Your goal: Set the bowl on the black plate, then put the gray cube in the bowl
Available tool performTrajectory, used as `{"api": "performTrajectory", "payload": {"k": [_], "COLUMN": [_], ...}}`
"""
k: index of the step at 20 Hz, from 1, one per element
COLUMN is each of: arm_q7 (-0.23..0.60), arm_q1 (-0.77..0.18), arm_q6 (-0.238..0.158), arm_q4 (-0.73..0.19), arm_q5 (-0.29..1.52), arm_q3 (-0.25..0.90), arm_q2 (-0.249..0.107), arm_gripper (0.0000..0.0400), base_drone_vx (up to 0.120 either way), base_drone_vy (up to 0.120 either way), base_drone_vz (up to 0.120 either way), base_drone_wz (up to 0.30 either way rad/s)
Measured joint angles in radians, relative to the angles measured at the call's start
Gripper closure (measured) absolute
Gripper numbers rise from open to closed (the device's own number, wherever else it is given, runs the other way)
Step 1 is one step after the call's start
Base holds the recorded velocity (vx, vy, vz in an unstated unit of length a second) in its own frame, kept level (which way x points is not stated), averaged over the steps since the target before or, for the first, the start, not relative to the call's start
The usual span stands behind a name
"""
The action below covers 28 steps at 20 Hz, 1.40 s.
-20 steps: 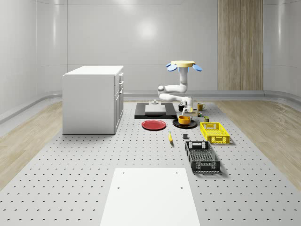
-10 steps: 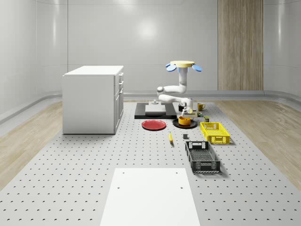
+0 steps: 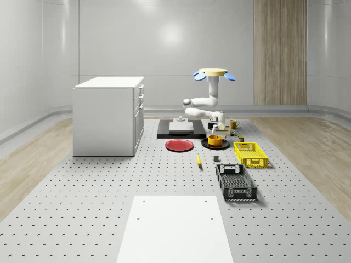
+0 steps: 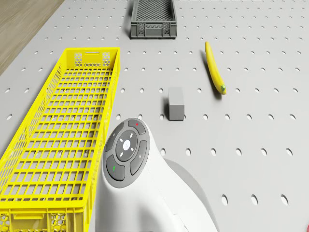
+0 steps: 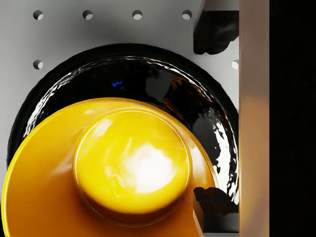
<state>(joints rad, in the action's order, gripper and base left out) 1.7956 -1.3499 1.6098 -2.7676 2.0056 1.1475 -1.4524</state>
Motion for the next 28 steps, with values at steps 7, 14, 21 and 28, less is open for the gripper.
{"api": "performTrajectory", "payload": {"k": [7,14,21,28], "arm_q7": [-0.001,-0.002,-0.003,-0.004], "arm_q1": [0.002,0.003,0.004,0.006], "arm_q6": [-0.003,-0.006,-0.009,-0.011], "arm_q4": [0.000,-0.001,-0.001,-0.001], "arm_q5": [0.001,0.003,0.004,0.005], "arm_q3": [0.000,-0.001,-0.001,-0.001], "arm_q2": [0.003,0.006,0.009,0.012], "arm_gripper": [0.0000,0.0000,0.0000,0.0000], "base_drone_vx": [0.120,0.120,0.120,0.120], "base_drone_vy": [-0.069,-0.120,-0.057,0.000], "base_drone_vz": [0.000,0.000,0.000,-0.080], "base_drone_wz": [0.000,0.000,0.000,0.000]}}
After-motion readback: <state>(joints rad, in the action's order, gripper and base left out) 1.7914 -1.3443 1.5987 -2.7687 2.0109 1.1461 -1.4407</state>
